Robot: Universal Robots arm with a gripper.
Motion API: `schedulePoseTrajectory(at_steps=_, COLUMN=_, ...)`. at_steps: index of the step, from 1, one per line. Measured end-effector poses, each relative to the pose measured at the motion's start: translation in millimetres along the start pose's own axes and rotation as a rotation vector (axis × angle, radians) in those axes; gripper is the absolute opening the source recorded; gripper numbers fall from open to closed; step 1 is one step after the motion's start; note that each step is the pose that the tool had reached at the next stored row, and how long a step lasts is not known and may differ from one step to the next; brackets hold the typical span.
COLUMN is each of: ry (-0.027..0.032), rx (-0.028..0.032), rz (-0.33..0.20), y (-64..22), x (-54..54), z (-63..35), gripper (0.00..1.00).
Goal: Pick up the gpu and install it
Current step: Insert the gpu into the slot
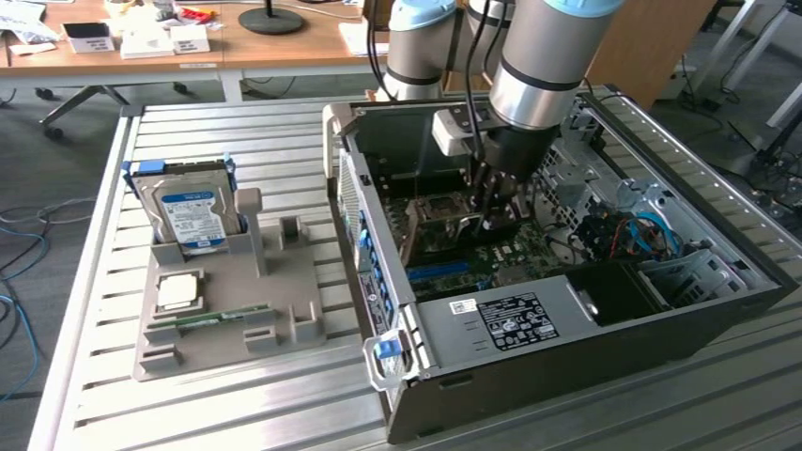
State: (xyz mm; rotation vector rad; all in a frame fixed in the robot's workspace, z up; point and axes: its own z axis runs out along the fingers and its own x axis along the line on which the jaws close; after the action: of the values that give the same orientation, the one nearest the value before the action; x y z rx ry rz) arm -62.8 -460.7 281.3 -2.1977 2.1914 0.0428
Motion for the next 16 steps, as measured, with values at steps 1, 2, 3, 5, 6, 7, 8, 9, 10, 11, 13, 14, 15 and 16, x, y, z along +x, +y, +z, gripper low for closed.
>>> schedulePoseTrajectory(at_steps=1, ry=0.0, rx=0.0001, rz=0.0, y=0.1, x=0.0, z=0.8, gripper=0.27)
schedulePoseTrajectory(at_steps=2, ry=-0.0001, rx=0.0, rz=0.0, y=0.2, x=0.1, z=1.6, gripper=0.27)
schedulePoseTrajectory(at_steps=3, ry=0.0, rx=0.0001, rz=0.0, y=0.7, x=0.1, z=2.0, gripper=0.27)
schedulePoseTrajectory(at_steps=5, ry=0.0002, rx=0.0, rz=0.0, y=2.8, x=0.1, z=2.6, gripper=0.27)
schedulePoseTrajectory(at_steps=6, ry=0.0001, rx=0.0, rz=0.0, y=4.0, x=0.1, z=2.8, gripper=0.27)
schedulePoseTrajectory(at_steps=7, ry=0.0, rx=0.0, rz=0.0, y=4.9, x=0.1, z=3.1, gripper=0.27)
schedulePoseTrajectory(at_steps=8, ry=0.0, rx=0.0001, rz=0.0, y=5.4, x=0.1, z=3.4, gripper=0.27)
schedulePoseTrajectory(at_steps=9, ry=-0.0001, rx=0.0001, rz=0.0, y=5.5, x=0.1, z=3.7, gripper=0.27)
schedulePoseTrajectory(at_steps=10, ry=-0.0003, rx=0.0002, rz=0.0, y=5.5, x=0.1, z=4.3, gripper=0.27)
schedulePoseTrajectory(at_steps=11, ry=-0.0001, rx=0.0001, rz=0.0, y=5.6, x=0.2, z=5.0, gripper=0.27)
schedulePoseTrajectory(at_steps=13, ry=-0.0002, rx=0.0001, rz=0.0, y=6.1, x=0.2, z=6.8, gripper=0.27)
schedulePoseTrajectory(at_steps=14, ry=-0.0002, rx=0.0002, rz=0.0, y=6.4, x=0.3, z=7.5, gripper=0.27)
schedulePoseTrajectory(at_steps=15, ry=0.0, rx=0.0, rz=0.0, y=6.5, x=0.3, z=7.9, gripper=0.27)
schedulePoseTrajectory(at_steps=16, ry=0.0004, rx=-0.0002, rz=0.0, y=6.5, x=0.4, z=7.8, gripper=0.27)
